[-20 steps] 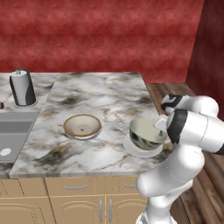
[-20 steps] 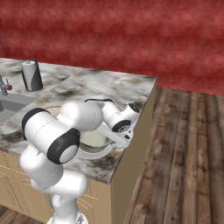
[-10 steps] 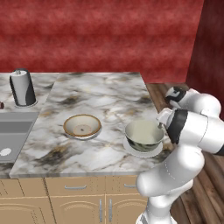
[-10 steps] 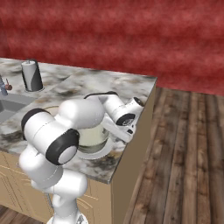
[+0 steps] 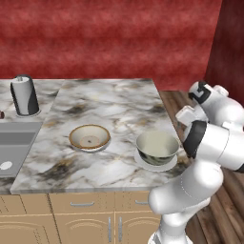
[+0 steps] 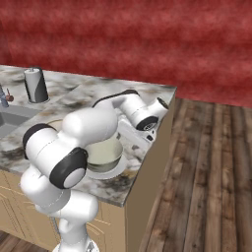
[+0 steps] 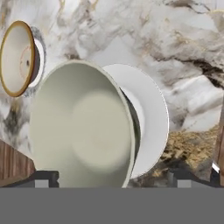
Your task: Move the bowls from the cabinet to the plates on the dining table.
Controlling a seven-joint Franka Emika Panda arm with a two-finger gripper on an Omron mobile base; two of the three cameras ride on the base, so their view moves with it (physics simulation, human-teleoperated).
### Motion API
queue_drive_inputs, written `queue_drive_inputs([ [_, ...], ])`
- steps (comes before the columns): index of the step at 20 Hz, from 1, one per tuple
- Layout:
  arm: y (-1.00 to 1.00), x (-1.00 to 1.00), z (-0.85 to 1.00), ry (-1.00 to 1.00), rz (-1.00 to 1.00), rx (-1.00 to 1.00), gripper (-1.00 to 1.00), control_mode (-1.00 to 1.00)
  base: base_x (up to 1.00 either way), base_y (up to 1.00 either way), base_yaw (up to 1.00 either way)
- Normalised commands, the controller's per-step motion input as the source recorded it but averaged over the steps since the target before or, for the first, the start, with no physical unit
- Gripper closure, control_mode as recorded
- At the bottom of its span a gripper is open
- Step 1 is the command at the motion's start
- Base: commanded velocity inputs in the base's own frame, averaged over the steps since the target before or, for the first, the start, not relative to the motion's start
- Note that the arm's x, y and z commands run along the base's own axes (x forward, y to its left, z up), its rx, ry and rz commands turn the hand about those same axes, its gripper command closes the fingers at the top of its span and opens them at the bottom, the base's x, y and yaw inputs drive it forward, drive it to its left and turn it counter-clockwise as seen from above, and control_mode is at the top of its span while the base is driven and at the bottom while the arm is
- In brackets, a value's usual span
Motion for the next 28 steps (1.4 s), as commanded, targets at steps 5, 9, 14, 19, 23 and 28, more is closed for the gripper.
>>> queue_drive_inputs([
  [5, 0.0, -0.07, 0.49, 0.0, 0.0, 0.05, -1.0, -1.0, 0.0, 0.0, 0.0],
  [9, -0.02, -0.16, 0.47, 0.0, 0.0, 0.06, -1.0, -1.0, 0.0, 0.0, 0.0],
  [14, -0.01, -0.26, 0.32, -0.01, 0.0, 0.04, -1.0, -1.0, 0.0, 0.0, 0.0],
  [19, 0.09, -0.23, 0.23, -0.06, 0.0, 0.01, -1.0, -1.0, 0.0, 0.0, 0.0],
  [23, 0.16, -0.23, 0.2, -0.11, -0.01, 0.0, -1.0, -1.0, 0.0, 0.0, 0.0],
  [28, 0.07, -0.29, 0.23, -0.08, 0.0, 0.0, -1.0, -1.0, 0.0, 0.0, 0.0],
])
